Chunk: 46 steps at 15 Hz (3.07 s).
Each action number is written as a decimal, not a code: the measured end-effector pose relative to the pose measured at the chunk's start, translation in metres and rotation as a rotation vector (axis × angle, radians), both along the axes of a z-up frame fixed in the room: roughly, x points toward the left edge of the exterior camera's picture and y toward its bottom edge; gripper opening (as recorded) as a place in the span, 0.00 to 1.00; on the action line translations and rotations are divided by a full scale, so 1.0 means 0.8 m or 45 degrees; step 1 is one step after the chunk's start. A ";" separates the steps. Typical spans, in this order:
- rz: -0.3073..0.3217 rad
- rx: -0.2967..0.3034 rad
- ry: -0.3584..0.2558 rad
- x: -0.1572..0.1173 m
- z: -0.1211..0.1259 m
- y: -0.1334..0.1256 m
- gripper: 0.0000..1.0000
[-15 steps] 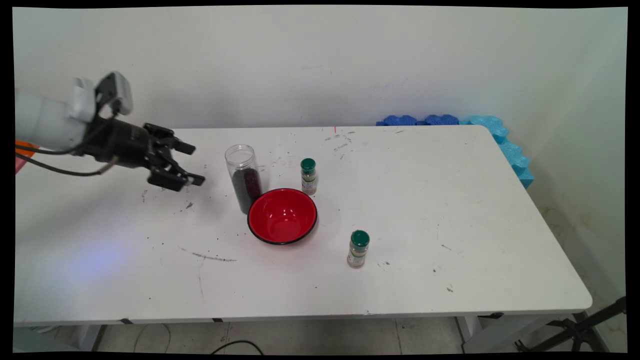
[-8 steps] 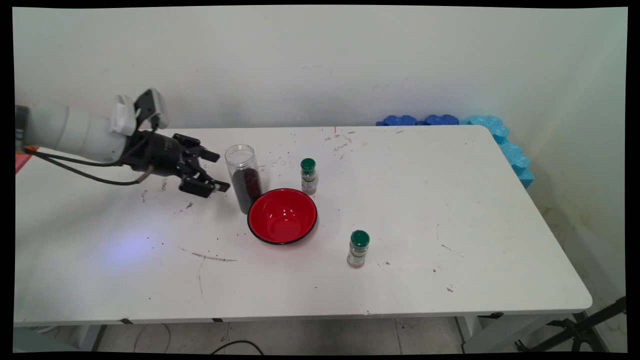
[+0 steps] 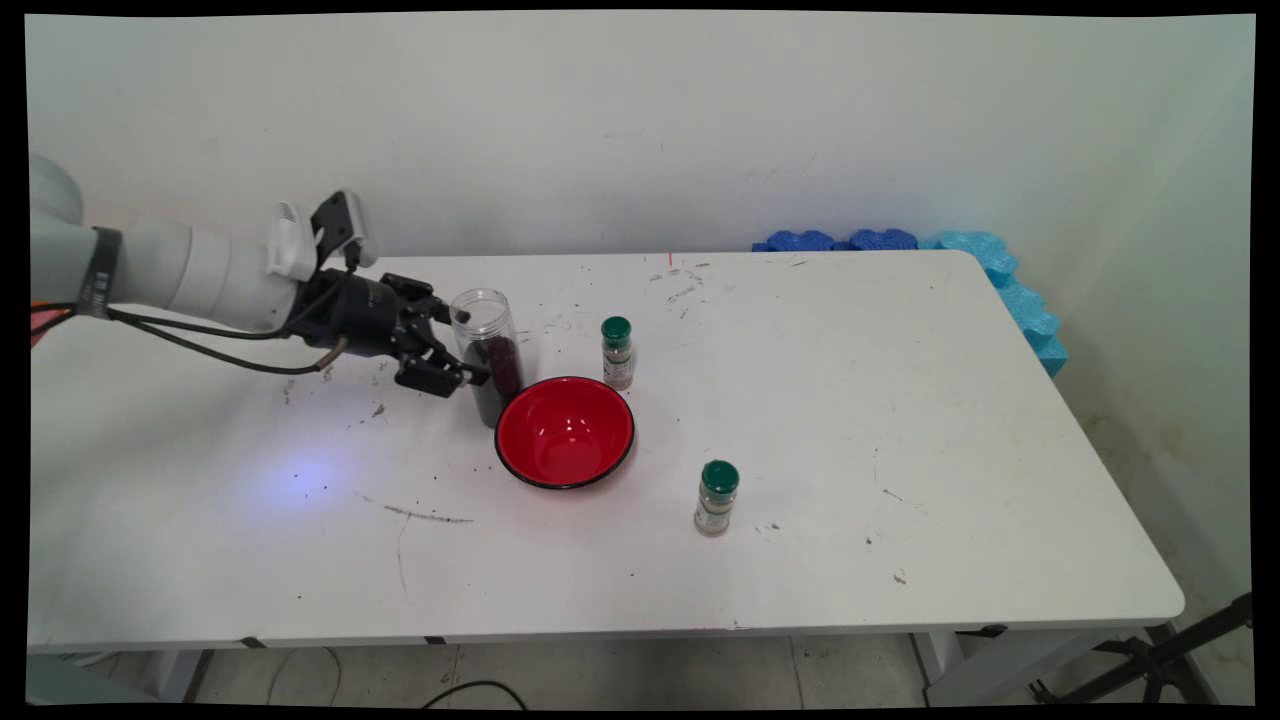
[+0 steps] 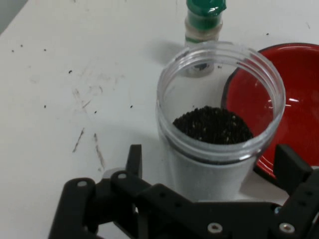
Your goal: Pick up the black seasoning powder from the table, then pour the black seasoning powder in the red bowl
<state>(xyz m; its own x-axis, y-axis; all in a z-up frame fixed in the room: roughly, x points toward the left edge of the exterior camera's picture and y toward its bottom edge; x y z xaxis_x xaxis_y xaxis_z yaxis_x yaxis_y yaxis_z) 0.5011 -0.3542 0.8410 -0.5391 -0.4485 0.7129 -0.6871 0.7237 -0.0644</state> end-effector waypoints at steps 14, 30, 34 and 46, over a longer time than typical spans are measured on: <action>-0.037 -0.049 -0.006 -0.009 -0.007 -0.015 0.00; -0.099 0.067 -0.076 0.050 0.108 0.088 0.00; -0.172 0.134 -0.047 0.035 0.141 0.120 0.00; -0.283 0.248 0.045 -0.063 0.184 0.118 0.00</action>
<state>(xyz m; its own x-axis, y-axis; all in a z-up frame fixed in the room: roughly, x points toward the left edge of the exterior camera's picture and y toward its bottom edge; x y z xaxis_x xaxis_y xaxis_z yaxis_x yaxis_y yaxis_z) 0.4506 -0.2597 0.9885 -0.6160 -0.4519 0.6453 -0.5095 0.8533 0.1113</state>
